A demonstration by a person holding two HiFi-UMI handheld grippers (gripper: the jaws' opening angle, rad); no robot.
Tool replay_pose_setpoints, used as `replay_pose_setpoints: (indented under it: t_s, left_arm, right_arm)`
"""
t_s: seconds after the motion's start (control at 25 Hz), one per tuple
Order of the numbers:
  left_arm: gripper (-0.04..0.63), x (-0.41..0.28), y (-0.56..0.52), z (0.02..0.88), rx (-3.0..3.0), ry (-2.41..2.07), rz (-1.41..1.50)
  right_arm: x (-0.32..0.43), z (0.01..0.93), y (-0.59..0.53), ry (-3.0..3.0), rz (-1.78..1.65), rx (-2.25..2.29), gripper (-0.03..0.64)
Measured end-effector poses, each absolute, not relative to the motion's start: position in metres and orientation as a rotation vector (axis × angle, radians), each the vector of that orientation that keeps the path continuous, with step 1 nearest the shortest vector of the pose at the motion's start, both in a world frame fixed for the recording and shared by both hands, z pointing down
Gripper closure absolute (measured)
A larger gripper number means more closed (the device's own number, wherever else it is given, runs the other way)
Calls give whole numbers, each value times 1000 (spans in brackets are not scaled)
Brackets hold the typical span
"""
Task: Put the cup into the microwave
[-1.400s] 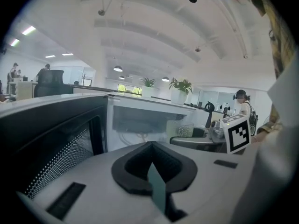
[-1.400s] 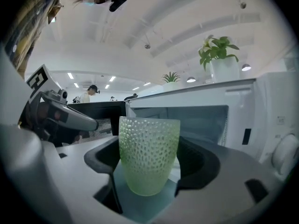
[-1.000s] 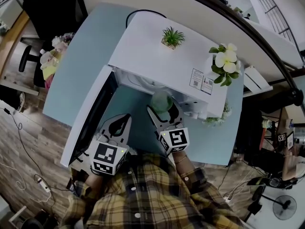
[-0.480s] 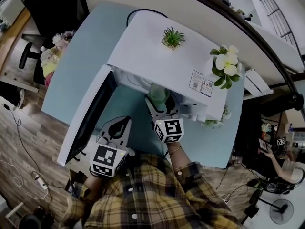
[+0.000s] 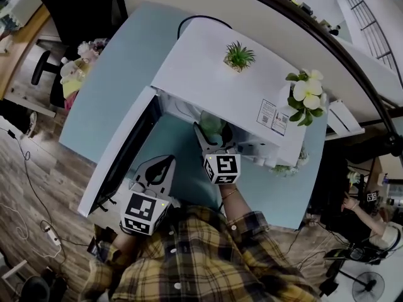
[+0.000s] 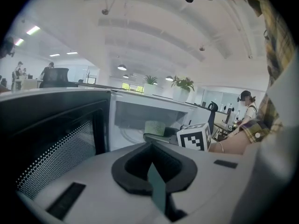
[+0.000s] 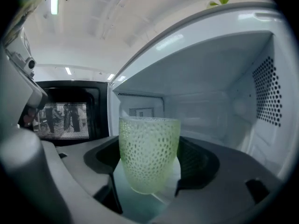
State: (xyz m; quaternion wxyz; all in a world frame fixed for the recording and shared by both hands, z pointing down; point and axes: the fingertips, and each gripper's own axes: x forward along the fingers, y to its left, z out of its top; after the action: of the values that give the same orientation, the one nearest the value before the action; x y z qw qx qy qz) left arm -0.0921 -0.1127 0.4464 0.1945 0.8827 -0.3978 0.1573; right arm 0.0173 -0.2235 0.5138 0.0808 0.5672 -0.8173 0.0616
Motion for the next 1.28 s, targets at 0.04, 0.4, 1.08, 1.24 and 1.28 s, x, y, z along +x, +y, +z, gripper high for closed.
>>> replay_pose_setpoints:
  t_s: [0.04, 0.4, 1.08, 1.24, 1.28]
  left_arm:
    - [604, -92, -112, 446, 2474, -1116, 441]
    - [604, -94, -112, 446, 2472, -1122, 437]
    - [604, -89, -110, 446, 2486, -1098, 433]
    - [604, -89, -109, 446, 2488, -1095, 436]
    - [604, -89, -109, 446, 2487, -1095, 436]
  right_arm:
    - [18, 515, -225, -2439, 184, 1702, 250]
    - [18, 509, -234, -2484, 228, 1722, 249]
    - [34, 518, -194, -2376, 210, 1726, 319]
    - [29, 518, -191, -2357, 189, 1711, 397]
    - [28, 518, -191, -2352, 186, 1709, 407]
